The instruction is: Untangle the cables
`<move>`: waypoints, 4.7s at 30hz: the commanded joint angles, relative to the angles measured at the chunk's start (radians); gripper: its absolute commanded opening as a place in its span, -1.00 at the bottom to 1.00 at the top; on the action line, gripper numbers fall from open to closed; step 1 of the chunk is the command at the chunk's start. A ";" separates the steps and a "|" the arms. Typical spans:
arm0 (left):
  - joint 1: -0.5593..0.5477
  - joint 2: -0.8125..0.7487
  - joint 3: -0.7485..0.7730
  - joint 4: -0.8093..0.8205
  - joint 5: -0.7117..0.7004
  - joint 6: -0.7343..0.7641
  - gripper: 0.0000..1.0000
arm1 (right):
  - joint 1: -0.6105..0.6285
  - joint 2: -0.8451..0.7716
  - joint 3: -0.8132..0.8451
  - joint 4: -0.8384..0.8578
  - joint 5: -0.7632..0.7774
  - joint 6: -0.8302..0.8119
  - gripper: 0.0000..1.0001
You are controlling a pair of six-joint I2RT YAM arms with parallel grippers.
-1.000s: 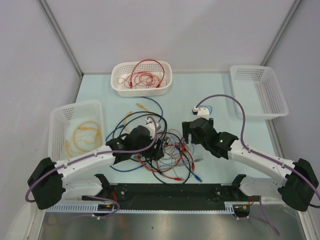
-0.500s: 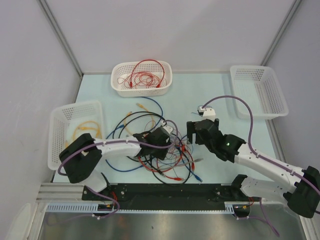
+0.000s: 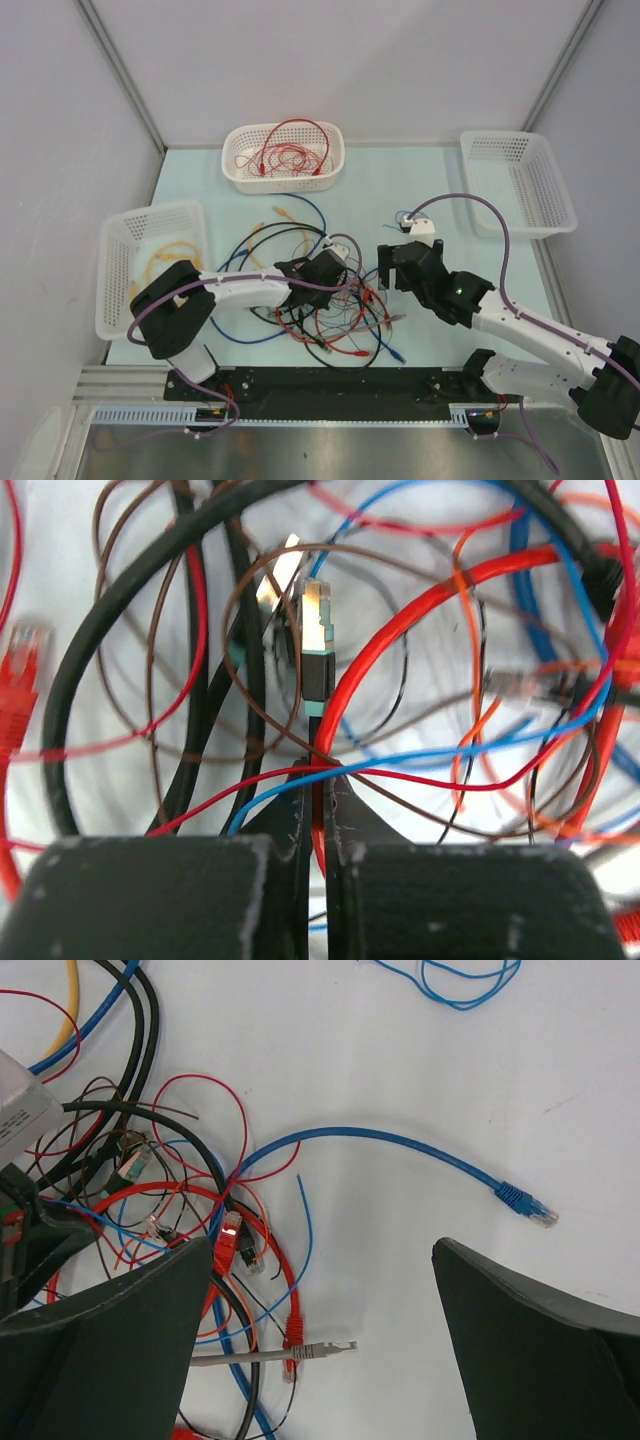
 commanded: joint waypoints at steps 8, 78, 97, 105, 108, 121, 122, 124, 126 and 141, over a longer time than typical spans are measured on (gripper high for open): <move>-0.003 -0.516 0.206 -0.149 0.085 0.098 -1.00 | -0.006 -0.184 0.008 0.080 -0.036 0.018 0.92; -0.001 -0.848 -0.097 0.207 -0.139 0.095 0.99 | 0.009 -0.094 0.473 0.173 -0.073 -0.142 -1.00; -0.012 -0.767 -0.531 1.259 0.117 0.146 0.99 | 0.008 -0.046 0.729 0.005 -0.202 0.027 -1.00; -0.012 -0.744 -0.514 1.356 0.111 0.202 0.99 | 0.008 -0.042 0.729 -0.007 -0.219 0.038 -1.00; -0.012 -0.718 -0.499 1.397 0.172 0.215 0.99 | 0.008 -0.039 0.729 -0.008 -0.231 0.047 -1.00; -0.012 -0.468 -0.393 1.693 0.312 0.175 0.95 | 0.008 -0.014 0.727 -0.005 -0.354 0.150 -1.00; -0.012 -0.443 -0.384 1.704 0.326 0.163 0.94 | 0.009 -0.009 0.727 -0.008 -0.358 0.155 -1.00; -0.012 -0.420 -0.364 1.732 0.331 0.152 0.90 | 0.008 -0.006 0.727 -0.019 -0.355 0.156 -1.00; -0.012 -0.397 -0.353 1.739 0.334 0.150 0.85 | 0.008 -0.005 0.727 -0.021 -0.357 0.161 -1.00; 0.005 -0.608 -0.344 1.157 0.054 0.140 -1.00 | 0.009 -0.014 0.727 -0.059 -0.265 0.103 -1.00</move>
